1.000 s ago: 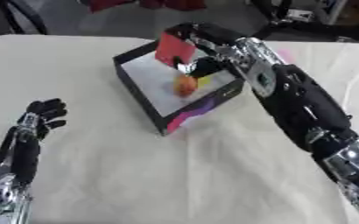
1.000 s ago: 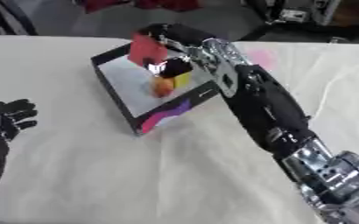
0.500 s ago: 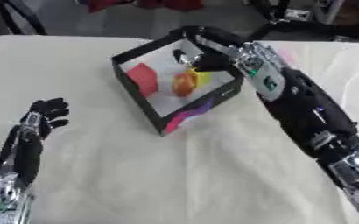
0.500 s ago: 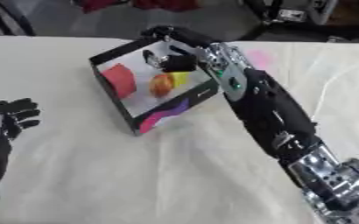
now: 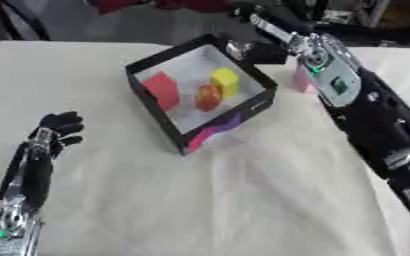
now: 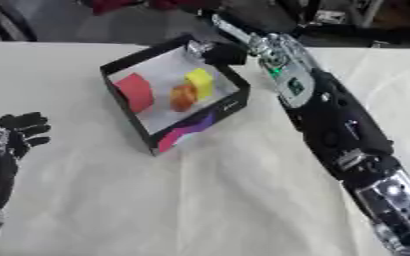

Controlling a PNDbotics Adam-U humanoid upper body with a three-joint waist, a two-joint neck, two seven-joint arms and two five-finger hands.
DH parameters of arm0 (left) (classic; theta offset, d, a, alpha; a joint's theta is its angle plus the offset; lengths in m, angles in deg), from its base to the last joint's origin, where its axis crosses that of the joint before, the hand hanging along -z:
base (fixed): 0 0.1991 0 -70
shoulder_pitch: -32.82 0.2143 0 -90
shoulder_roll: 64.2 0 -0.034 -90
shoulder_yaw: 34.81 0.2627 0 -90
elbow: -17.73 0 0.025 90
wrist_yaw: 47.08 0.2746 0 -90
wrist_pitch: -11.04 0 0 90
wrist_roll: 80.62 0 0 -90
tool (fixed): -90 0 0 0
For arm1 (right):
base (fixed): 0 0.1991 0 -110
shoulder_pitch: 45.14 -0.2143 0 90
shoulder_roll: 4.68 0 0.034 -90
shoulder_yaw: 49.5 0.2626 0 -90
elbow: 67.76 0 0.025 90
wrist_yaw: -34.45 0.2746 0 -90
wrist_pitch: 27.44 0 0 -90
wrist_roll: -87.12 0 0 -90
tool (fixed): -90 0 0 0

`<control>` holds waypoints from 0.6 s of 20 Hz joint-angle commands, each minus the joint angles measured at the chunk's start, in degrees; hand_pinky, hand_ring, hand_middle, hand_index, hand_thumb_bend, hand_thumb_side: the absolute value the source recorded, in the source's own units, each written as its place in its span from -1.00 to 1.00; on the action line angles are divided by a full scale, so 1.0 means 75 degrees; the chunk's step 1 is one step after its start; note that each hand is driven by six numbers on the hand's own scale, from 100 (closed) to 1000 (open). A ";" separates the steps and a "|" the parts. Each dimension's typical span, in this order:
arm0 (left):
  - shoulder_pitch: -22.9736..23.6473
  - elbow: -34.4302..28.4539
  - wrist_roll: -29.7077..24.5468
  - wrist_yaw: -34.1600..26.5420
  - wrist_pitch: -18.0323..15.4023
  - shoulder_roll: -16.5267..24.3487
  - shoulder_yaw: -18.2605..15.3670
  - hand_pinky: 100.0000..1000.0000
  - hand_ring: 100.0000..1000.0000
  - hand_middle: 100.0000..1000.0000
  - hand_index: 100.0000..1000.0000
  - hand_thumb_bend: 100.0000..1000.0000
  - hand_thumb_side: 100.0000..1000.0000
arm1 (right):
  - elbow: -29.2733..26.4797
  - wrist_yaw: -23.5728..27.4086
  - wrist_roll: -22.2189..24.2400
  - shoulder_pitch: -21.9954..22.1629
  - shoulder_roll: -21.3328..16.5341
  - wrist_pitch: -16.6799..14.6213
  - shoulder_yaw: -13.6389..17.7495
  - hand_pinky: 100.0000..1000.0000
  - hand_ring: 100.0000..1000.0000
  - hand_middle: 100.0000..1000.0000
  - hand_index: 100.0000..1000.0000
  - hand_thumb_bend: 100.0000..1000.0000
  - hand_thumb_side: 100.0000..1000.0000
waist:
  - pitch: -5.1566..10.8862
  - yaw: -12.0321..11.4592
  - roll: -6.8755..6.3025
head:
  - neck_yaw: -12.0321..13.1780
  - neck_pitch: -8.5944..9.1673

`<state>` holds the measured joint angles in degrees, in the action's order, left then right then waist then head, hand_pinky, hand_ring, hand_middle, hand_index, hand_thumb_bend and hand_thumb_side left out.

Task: Pick up objects on the table and place them in the box.

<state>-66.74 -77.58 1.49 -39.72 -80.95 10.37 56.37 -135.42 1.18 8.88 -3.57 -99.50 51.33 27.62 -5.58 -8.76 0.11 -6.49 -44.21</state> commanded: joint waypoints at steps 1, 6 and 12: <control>-0.0027 -0.0072 0.0049 0.0033 -0.0004 0.0169 -0.0051 0.52 0.53 0.41 0.59 -0.92 1.00 | 0.0059 -0.0288 -0.0424 -0.0036 -0.0429 0.0374 0.0311 0.78 0.85 0.88 0.97 -1.00 0.56 | 0.0070 0.0028 -0.0052 | 0.0056 0.0013; 0.0000 -0.0072 0.0086 0.0045 0.0003 0.0207 -0.0095 0.52 0.53 0.41 0.59 -0.92 1.00 | 0.0451 -0.0808 -0.0777 0.0347 -0.0731 0.0851 0.0579 0.80 0.87 0.90 0.99 -1.00 0.48 | 0.0077 0.0106 -0.0062 | 0.0121 0.0013; 0.0018 -0.0073 0.0108 0.0057 0.0005 0.0222 -0.0117 0.52 0.53 0.41 0.59 -0.92 1.00 | 0.0777 -0.1350 -0.0683 0.0702 -0.0742 0.1204 0.0703 0.82 0.91 0.97 1.00 -1.00 0.26 | 0.0072 0.0141 -0.0082 | 0.0150 0.0013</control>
<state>-66.26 -77.32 2.08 -39.53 -80.83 10.85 55.94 -129.47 -8.09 3.70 2.58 -103.26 59.85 32.09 -5.58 -7.79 0.11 -5.60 -44.21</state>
